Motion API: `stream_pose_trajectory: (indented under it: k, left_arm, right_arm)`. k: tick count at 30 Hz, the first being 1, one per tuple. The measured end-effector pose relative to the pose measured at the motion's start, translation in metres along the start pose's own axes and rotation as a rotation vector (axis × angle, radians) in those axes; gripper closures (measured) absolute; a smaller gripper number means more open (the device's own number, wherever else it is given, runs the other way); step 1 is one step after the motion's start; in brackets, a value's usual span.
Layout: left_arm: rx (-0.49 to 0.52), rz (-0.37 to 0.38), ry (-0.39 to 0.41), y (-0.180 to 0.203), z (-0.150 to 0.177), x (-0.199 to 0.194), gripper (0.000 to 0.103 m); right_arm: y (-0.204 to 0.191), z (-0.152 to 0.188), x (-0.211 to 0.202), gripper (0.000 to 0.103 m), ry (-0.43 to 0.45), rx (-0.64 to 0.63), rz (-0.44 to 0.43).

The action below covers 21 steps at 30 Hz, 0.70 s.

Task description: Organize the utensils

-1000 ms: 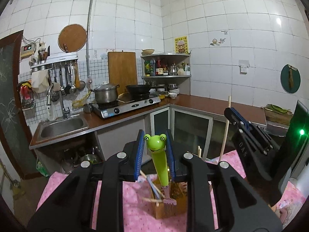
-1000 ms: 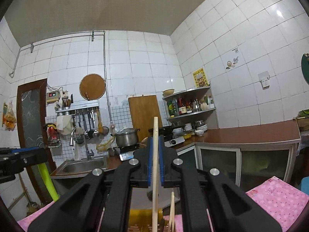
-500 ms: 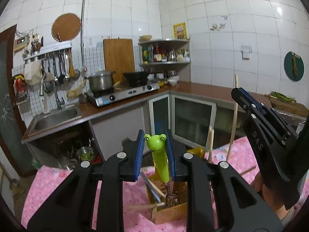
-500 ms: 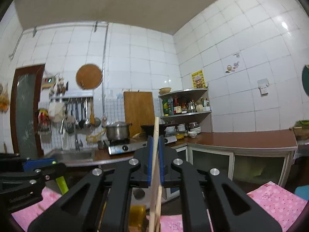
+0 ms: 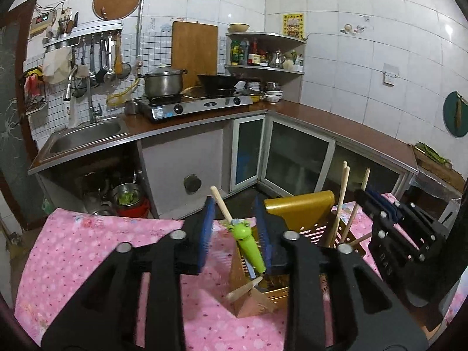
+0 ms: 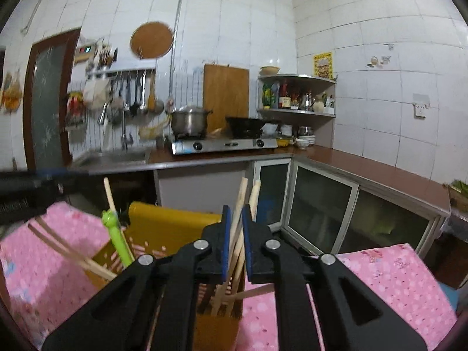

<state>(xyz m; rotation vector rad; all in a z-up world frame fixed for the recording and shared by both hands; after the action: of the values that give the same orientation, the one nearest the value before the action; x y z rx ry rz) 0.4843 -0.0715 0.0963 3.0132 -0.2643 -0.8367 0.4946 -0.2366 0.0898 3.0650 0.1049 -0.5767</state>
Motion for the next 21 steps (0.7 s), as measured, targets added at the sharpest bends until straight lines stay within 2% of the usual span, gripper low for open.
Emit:
stream_pose_trajectory:
  k: [1, 2, 4, 5, 6, 8, 10, 12, 13, 18, 21]
  left_arm:
    - [-0.008, -0.002, 0.002, -0.002, -0.002, -0.004, 0.059]
    - [-0.016, -0.005, 0.007, -0.004, -0.004, -0.010, 0.049]
    - [-0.023, -0.025, 0.022, -0.011, -0.009, -0.026, 0.037]
    - [-0.023, -0.044, 0.029, -0.015, -0.011, -0.036, 0.032]
    - [-0.022, -0.052, 0.033, -0.018, -0.013, -0.042, 0.031]
    - [-0.024, -0.064, 0.040, -0.024, -0.014, -0.061, 0.023]
    - [-0.023, -0.077, 0.054, -0.030, -0.012, -0.076, 0.016]
    - [-0.018, -0.086, 0.075, -0.034, -0.006, -0.096, 0.010]
    - [-0.018, -0.088, 0.083, -0.035, -0.002, -0.104, 0.006]
    - [-0.040, -0.107, 0.106, -0.041, 0.039, -0.137, 0.005]
    - [-0.046, -0.090, 0.127, -0.038, 0.067, -0.156, 0.005]
  right_arm:
    - [0.001, 0.000, 0.000, 0.090, -0.032, 0.013, -0.018]
    - [0.000, -0.002, -0.003, 0.080, -0.049, 0.025, -0.036]
    - [0.001, -0.008, -0.015, 0.060, -0.044, 0.028, -0.030]
    - [0.001, -0.013, -0.025, 0.046, -0.029, 0.024, -0.023]
    - [0.001, -0.015, -0.033, 0.045, -0.024, 0.019, -0.024]
    - [0.001, -0.018, -0.046, 0.043, -0.034, 0.014, -0.031]
    - [0.002, -0.017, -0.067, 0.038, -0.032, 0.017, -0.032]
    - [0.004, -0.014, -0.088, 0.025, -0.020, 0.019, -0.031]
    - [0.005, -0.010, -0.097, 0.023, -0.015, 0.023, -0.031]
    - [0.006, 0.033, -0.152, 0.010, 0.011, 0.068, -0.035]
    - [0.003, 0.060, -0.181, 0.005, 0.033, 0.080, -0.031]
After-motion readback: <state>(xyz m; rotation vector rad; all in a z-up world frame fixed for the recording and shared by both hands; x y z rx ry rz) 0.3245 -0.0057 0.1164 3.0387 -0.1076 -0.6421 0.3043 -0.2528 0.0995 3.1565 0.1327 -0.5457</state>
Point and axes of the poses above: each gripper's, at about its wrist camera, not at the fingertips, and x roughly the way its jaws point, y to its right, z to its underside, the point moved 9 cm from there along x, roughly the way its jaws point, and after that the axes turned 3 degrees about -y, right-handed, at the moved point
